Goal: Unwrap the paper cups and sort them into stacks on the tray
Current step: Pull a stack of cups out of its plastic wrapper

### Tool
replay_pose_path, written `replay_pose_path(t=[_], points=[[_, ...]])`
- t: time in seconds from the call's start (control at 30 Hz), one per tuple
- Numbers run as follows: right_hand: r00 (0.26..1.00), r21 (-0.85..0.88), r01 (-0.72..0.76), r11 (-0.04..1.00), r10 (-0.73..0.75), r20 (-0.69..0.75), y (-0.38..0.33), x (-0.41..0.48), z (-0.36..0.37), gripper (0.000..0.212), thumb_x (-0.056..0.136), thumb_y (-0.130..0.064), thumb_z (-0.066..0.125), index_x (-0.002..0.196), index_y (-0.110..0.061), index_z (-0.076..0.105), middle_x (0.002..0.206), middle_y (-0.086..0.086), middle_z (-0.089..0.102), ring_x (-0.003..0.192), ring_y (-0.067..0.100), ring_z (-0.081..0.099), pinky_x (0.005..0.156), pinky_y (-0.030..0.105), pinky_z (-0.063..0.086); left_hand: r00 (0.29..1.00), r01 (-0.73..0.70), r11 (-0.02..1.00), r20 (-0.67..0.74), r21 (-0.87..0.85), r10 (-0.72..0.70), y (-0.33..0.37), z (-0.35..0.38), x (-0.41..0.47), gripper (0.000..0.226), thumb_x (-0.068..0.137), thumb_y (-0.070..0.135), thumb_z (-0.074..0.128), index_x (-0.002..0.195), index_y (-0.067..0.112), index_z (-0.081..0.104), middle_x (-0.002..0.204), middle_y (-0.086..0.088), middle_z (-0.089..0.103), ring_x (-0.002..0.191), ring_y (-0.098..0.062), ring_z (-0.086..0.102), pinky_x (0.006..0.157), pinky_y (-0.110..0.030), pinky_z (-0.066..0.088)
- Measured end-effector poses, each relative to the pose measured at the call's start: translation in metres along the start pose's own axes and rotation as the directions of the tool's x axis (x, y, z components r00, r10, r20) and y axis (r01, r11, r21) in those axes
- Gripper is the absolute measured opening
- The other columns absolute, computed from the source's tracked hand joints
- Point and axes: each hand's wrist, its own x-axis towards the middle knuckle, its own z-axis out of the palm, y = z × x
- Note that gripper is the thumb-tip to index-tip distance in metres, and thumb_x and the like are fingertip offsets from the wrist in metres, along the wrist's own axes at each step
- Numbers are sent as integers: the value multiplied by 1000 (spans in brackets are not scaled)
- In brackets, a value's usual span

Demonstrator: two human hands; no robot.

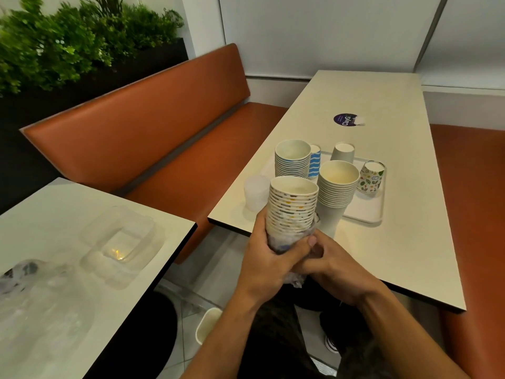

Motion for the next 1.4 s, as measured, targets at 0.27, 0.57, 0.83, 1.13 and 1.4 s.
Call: replay_pose_path(t=[0.27, 0.57, 0.83, 1.13, 1.4], points=[[999, 266, -36, 963, 37, 2, -21, 3, 7, 92, 68, -45, 94, 144, -16, 51, 140, 10, 66, 129, 28, 63, 102, 42, 56, 995, -62, 989, 85, 133, 51, -10, -5, -12, 75, 89, 23, 82, 152, 20, 41, 145, 3, 59, 133, -20, 58, 107, -43, 53], [992, 42, 31, 999, -26, -127, -19, 2, 11, 58, 78, -5, 82, 132, -14, 61, 129, 6, 73, 122, 25, 68, 97, 32, 57, 980, -108, 975, 185, 195, 71, -8, -12, -16, 88, 85, 14, 85, 156, 21, 33, 152, 6, 52, 140, -17, 51, 111, -44, 50], [992, -250, -5, 968, -27, -126, -26, -4, 6, 59, 74, -3, 87, 125, -24, 66, 120, -12, 76, 112, 6, 70, 90, 17, 53, 970, -177, 981, 182, 83, 160, 42, -37, -5, 104, 80, 23, 86, 162, 31, 21, 162, 9, 39, 149, -16, 40, 121, -51, 37], [989, -381, 33, 924, -85, -121, -31, -7, -6, 61, 74, -3, 89, 128, -21, 68, 125, -7, 75, 118, 13, 69, 103, 29, 54, 967, -182, 977, 201, 109, 157, 57, -35, 8, 101, 75, 14, 88, 157, 27, 31, 147, 9, 58, 136, -14, 56, 112, -42, 49], [980, -435, 70, 898, -144, -140, -31, -25, -20, 66, 64, 3, 93, 123, -15, 71, 120, -4, 77, 113, 17, 72, 95, 25, 56, 959, -165, 977, 254, 138, 126, 56, -27, 7, 102, 67, 10, 94, 152, 25, 39, 142, 6, 62, 133, -16, 59, 111, -46, 49]])
